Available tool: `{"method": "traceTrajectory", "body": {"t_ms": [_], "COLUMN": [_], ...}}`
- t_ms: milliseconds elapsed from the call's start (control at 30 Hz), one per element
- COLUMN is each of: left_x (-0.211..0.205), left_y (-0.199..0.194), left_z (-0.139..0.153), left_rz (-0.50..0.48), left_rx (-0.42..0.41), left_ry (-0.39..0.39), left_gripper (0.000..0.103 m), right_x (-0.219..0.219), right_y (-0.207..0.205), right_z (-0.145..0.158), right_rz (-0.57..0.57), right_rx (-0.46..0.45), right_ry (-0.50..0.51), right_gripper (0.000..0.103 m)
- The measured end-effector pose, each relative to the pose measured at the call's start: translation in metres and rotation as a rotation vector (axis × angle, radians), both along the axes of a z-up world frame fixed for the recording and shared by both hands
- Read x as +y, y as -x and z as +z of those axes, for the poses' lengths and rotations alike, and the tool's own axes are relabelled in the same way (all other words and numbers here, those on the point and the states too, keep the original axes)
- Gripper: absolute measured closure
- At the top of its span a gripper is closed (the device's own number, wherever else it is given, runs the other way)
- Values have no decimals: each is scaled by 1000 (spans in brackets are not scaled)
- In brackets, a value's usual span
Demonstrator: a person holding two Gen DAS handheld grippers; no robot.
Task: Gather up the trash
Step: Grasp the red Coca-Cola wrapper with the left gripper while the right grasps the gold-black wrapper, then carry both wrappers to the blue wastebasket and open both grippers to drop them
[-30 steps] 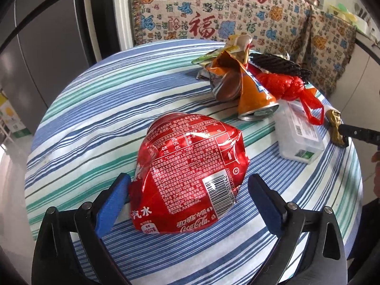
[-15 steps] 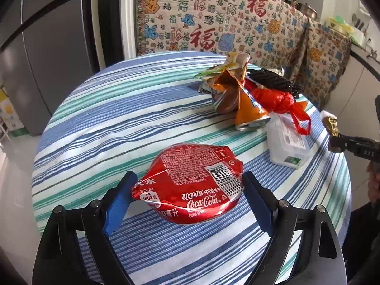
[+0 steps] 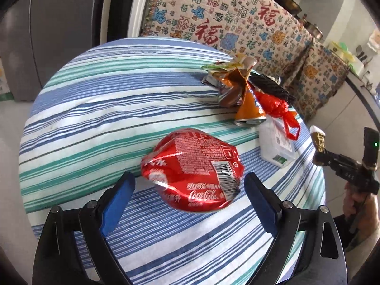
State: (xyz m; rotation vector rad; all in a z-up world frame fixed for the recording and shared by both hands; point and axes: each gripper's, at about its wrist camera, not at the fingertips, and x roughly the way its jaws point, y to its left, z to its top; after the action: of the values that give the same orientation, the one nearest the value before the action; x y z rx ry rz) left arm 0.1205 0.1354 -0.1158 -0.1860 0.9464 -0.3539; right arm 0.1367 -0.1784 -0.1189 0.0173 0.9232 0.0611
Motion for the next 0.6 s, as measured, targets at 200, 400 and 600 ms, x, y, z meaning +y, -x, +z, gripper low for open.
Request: {"method": "traceTrajectory", "body": {"t_ms": [200, 400, 600], "left_x": [-18, -2, 7], "left_y": [5, 8, -8], "left_z": [-1, 21, 4], "left_rz": [-25, 3, 54], "left_rx": [-33, -84, 39], "left_ry": [-105, -26, 73], "left_gripper": [5, 5, 65], "right_x": [4, 10, 13], "right_y": [-1, 1, 2], "right_z": [-2, -1, -2], "right_rz": [13, 27, 32], "right_rx": [5, -2, -3], "right_ry": [8, 30, 43], "right_gripper": [65, 65, 65]}}
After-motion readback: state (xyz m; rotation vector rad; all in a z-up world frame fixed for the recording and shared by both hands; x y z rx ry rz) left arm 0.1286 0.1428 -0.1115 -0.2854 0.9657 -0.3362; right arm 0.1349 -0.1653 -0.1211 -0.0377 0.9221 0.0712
